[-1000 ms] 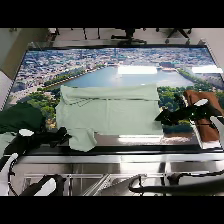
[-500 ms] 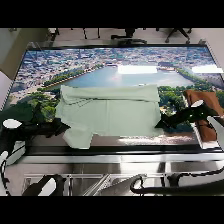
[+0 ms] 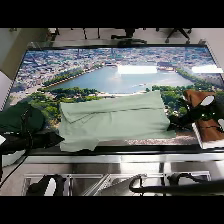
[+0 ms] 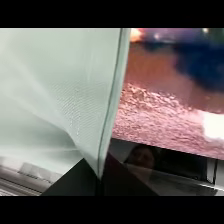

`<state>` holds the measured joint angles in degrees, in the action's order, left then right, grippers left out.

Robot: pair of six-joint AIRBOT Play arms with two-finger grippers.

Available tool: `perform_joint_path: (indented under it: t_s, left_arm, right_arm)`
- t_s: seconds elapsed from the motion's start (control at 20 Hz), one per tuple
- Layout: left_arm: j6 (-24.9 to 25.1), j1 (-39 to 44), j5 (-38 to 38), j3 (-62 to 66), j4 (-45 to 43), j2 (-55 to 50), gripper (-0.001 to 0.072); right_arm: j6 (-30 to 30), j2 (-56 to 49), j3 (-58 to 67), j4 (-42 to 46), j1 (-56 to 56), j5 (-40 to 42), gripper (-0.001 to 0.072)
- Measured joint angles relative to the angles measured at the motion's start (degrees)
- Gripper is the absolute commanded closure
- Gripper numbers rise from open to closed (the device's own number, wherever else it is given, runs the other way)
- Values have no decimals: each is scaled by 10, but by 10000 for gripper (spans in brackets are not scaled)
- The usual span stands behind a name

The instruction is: Fold the shirts.

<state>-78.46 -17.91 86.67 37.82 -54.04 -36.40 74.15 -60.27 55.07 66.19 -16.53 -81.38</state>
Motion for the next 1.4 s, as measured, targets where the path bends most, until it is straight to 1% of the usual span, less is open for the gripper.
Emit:
perform_joint_path:
  t_s: [0.1,0.25,0.35,0.55,0.6,0.65,0.7,0.75,0.8,0.85,0.9,0.95,1.0,1.05,1.3,1.4]
  left_arm:
    - [1,0,-19,6,16,-2,691]
    - [24,0,-63,50,53,-59,691]
    - [40,7,-93,100,71,-127,690]
    - [62,53,-144,216,87,-311,690]
    - [66,66,-153,246,88,-363,690]
    - [68,78,-160,273,89,-414,689]
    - [70,87,-165,296,87,-457,684]
    - [71,94,-169,318,87,-499,646]
    - [71,99,-169,337,87,-533,319]
    - [71,103,-169,358,86,-564,196]
    - [71,105,-167,377,85,-588,196]
    - [70,105,-159,397,85,-609,197]
    - [69,104,-151,414,84,-622,197]
    - [61,102,-141,431,78,-633,197]
    - [10,75,-68,513,23,-650,198]
    - [-2,68,-46,531,12,-642,198]
  right_arm:
    - [-10,12,16,-21,0,11,690]
    - [-57,12,54,-90,1,69,689]
    - [-95,-7,80,-143,2,113,689]
    - [-161,-92,122,-229,4,190,680]
    - [-177,-114,129,-246,4,205,592]
    - [-194,-136,135,-264,5,218,525]
    - [-214,-158,140,-283,5,232,525]
    - [-232,-175,144,-297,5,237,524]
    - [-249,-189,147,-310,5,245,518]
    - [-264,-199,152,-317,3,250,377]
    - [-276,-206,160,-318,1,250,289]
    - [-284,-211,169,-313,-4,257,222]
    - [-284,-214,179,-302,-9,261,120]
    - [-284,-217,187,-289,-14,262,70]
    - [-276,-231,205,-259,-24,267,70]
    - [-273,-238,207,-258,-20,266,74]
